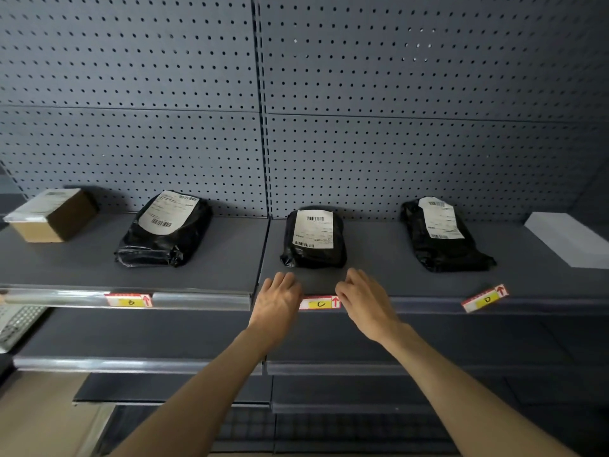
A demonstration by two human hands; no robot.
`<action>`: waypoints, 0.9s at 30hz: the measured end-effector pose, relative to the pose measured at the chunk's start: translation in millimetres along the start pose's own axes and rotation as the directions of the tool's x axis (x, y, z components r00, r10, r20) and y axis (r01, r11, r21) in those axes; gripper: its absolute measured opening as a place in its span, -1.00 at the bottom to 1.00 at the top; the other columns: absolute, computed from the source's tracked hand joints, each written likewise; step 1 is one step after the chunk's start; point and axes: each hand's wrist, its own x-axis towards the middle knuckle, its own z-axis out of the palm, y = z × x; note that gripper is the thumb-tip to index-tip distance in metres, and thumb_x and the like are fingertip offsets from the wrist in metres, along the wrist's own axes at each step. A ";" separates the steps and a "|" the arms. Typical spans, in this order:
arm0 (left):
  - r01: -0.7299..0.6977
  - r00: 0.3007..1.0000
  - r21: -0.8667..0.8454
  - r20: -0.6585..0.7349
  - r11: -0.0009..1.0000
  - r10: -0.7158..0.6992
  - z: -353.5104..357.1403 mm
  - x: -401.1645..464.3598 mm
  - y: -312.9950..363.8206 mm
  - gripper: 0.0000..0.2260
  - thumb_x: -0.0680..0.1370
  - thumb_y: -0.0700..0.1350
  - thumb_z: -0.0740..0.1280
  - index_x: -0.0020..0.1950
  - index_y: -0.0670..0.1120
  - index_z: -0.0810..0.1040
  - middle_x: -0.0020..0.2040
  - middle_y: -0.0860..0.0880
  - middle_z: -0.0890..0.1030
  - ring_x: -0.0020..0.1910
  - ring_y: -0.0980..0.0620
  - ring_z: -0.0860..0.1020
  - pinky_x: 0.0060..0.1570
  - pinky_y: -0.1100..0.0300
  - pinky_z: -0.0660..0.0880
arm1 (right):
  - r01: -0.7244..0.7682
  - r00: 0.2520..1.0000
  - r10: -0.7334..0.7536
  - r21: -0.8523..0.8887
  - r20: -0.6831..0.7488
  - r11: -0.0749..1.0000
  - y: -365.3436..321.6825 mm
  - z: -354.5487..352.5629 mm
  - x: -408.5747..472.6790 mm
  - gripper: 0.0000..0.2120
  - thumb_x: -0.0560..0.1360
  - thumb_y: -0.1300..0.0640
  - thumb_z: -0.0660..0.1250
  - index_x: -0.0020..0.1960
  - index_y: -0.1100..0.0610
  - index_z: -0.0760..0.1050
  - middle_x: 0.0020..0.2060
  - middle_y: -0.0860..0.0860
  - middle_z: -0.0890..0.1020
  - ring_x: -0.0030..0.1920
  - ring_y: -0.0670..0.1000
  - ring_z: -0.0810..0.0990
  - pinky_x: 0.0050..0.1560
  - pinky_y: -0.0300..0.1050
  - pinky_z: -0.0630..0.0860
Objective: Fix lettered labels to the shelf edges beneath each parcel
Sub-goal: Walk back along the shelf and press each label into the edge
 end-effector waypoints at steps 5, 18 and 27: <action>-0.040 0.995 0.060 0.097 0.997 0.034 1.1 2.4 -1.3 -0.73 0.18 -0.27 0.58 -0.29 -0.03 0.56 -0.24 0.00 0.50 -0.26 0.00 0.47 -0.29 0.16 0.44 | -0.013 0.999 0.016 -0.056 0.045 0.998 -4.8 9.2 -3.3 -0.95 0.49 0.24 0.38 -0.05 0.18 0.57 -0.09 0.07 0.56 -0.11 0.02 0.50 -0.09 -0.11 0.46; -0.108 0.985 -0.009 -0.137 0.994 0.105 -62.9 46.3 51.2 -0.70 0.51 0.14 0.22 -0.17 -0.07 0.53 -0.22 -0.03 0.59 -0.16 -0.06 0.57 -0.23 0.03 0.51 | -0.160 0.970 0.132 -0.128 -0.203 0.979 67.9 -65.2 -36.5 -0.47 0.54 -0.26 -0.02 0.03 0.14 0.51 -0.16 0.05 0.60 -0.14 0.07 0.56 -0.16 -0.03 0.53; -0.134 0.976 -0.006 -0.175 0.991 0.131 -49.5 96.4 182.6 -0.72 0.49 0.11 0.32 -0.20 -0.10 0.57 -0.24 -0.07 0.59 -0.18 -0.11 0.57 -0.23 0.03 0.50 | -0.228 0.965 0.201 -0.157 -0.169 0.961 195.6 -91.6 -95.4 -0.60 0.54 -0.19 0.13 0.04 0.12 0.51 -0.12 0.04 0.57 -0.11 0.05 0.54 -0.19 -0.06 0.50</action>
